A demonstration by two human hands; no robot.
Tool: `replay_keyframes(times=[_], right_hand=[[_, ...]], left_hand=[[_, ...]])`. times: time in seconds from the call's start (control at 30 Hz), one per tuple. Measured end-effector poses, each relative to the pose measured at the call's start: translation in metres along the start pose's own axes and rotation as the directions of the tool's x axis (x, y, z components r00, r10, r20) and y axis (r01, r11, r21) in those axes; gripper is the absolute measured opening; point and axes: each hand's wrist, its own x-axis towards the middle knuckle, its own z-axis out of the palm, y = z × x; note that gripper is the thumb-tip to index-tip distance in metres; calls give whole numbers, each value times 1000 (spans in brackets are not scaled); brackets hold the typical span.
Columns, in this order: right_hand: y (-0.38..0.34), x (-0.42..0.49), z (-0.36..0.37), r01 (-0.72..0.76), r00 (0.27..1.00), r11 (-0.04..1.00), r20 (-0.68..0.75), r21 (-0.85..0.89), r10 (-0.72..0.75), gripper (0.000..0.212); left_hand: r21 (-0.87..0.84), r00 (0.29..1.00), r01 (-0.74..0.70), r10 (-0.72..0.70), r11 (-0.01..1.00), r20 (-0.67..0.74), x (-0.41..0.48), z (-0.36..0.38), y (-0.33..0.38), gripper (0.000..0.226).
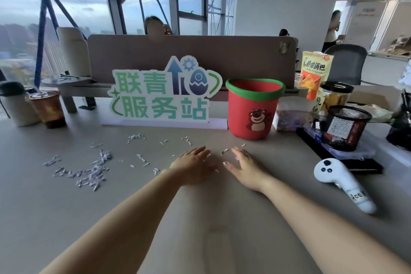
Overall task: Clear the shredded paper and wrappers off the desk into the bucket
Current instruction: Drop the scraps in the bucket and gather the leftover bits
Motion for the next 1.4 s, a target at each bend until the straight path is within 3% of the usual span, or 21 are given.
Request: replay_keyframes(times=[0.2,0.4,0.57,0.77,1.17,1.3,1.4], right_hand=[[20,22,2,-101,994,969,26,-226,110,86],[21,48,0,-72,994,954,52,-291,91,79],[11,53,3,1,993,963,116,-268,31,69],[-43,51,31,78,988,978,143,-192,-51,63],[-113,45,78,241,951,960,231,-140,-205,63],[-114,59,81,212,968,961,172,-177,-182,68],[-110,73,83,96,993,958,92,-270,-74,76]], left_hand=[[24,1000,18,-18,1000,-4,11,15,12,72],[29,998,58,-58,998,-15,48,20,3,69],[35,998,45,-43,998,-54,49,15,-1,55],[161,995,81,-71,984,-64,10,2,-26,49],[63,946,296,-284,953,-154,-109,-15,-105,50],[62,922,349,-331,935,-202,-124,-22,-127,55],[39,860,481,-463,876,-213,-132,-20,-152,65]])
